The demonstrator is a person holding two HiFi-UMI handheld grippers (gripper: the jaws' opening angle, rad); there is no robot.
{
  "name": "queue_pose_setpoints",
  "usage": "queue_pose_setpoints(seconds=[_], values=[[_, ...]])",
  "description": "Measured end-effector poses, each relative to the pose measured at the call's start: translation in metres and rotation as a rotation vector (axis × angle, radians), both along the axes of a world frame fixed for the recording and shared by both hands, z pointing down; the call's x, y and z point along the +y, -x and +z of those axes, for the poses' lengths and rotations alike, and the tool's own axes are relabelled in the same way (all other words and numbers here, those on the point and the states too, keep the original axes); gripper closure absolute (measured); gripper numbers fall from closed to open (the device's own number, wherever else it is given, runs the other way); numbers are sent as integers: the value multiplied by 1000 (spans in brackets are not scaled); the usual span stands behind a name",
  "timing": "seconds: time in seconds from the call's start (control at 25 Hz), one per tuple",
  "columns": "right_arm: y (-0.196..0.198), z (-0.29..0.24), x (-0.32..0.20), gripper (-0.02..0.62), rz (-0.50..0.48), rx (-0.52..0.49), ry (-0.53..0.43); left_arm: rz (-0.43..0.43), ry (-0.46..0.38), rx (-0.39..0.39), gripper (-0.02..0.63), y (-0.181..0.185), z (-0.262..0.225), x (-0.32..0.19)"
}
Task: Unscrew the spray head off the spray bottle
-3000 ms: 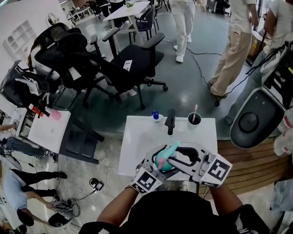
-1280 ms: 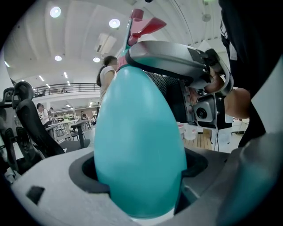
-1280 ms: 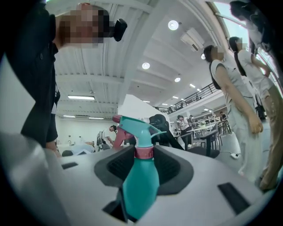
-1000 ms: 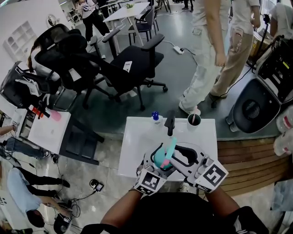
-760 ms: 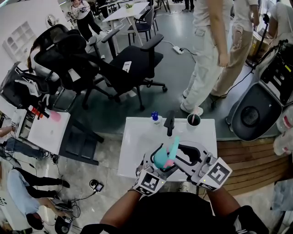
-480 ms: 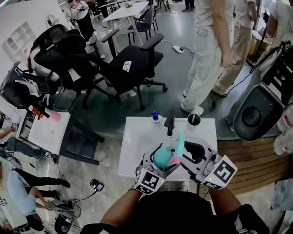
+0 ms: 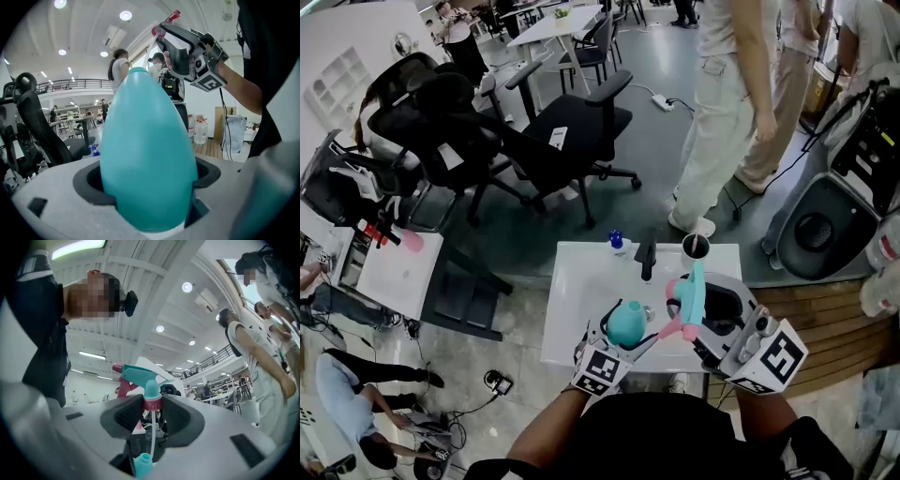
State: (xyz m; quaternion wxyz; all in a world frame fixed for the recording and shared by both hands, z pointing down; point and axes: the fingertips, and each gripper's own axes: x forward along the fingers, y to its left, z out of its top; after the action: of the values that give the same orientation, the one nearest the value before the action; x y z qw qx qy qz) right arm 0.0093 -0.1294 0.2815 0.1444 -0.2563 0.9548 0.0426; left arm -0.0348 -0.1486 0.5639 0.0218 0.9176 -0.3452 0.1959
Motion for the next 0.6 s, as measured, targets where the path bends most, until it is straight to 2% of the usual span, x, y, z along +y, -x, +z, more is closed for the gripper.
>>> queue_pose_setpoints(seconds=[0.28,0.6], values=[[-23,-14,-7,457,90,-7,-35,-52,11,4,135,12,1,-10],[-42,14,-20,457,197,26,24,-103,-17,16,135,27,-10,-15]])
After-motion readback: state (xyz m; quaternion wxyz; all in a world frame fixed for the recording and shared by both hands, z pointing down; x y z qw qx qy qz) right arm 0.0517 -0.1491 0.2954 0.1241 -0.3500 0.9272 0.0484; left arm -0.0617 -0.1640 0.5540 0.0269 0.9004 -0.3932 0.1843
